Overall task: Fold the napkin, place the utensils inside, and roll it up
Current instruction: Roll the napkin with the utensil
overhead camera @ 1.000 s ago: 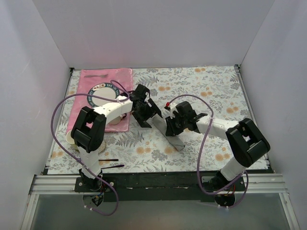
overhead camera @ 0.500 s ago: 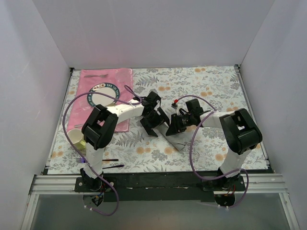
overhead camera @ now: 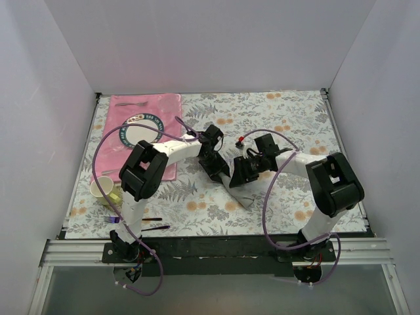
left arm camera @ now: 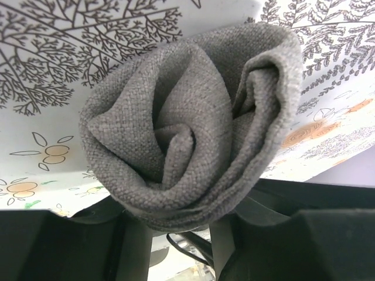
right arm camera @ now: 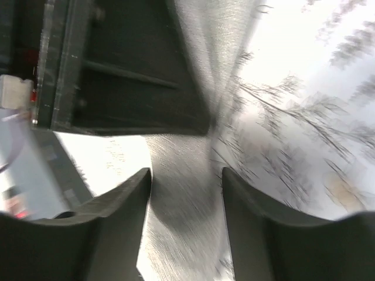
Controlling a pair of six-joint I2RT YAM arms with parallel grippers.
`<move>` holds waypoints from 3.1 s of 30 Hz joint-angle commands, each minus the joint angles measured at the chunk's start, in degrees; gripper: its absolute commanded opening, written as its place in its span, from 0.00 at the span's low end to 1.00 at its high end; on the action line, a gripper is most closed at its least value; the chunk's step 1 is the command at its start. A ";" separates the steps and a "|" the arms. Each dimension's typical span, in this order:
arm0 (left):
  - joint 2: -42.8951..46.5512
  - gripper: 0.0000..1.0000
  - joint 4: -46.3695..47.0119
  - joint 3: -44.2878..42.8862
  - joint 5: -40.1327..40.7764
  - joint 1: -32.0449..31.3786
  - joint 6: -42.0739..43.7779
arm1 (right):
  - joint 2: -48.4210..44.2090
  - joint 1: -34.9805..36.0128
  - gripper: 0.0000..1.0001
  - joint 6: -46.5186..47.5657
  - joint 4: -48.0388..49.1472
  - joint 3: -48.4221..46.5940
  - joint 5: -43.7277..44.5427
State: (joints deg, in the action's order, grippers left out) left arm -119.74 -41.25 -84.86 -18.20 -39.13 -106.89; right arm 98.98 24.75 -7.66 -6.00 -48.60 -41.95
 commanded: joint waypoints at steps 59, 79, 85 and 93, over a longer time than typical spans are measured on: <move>8.47 0.79 0.13 -2.33 -3.60 5.74 3.18 | -0.02 5.14 0.31 -0.16 -1.56 -1.94 6.19; 4.18 0.77 -5.76 -6.45 0.35 1.96 2.48 | 9.56 -2.34 0.34 -4.20 1.52 -1.94 -8.49; 2.59 0.79 -8.14 -6.99 1.49 0.64 2.65 | 9.83 -2.43 0.37 -4.56 0.99 -2.73 -8.14; -0.48 0.73 -7.97 -8.04 4.22 0.55 3.53 | 8.95 -2.52 0.44 -4.20 -0.42 -3.96 -7.09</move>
State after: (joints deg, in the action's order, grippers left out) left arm -118.41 -48.62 -90.30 -15.81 -38.74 -103.96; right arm 107.22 22.50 -12.67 -3.16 -51.46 -52.03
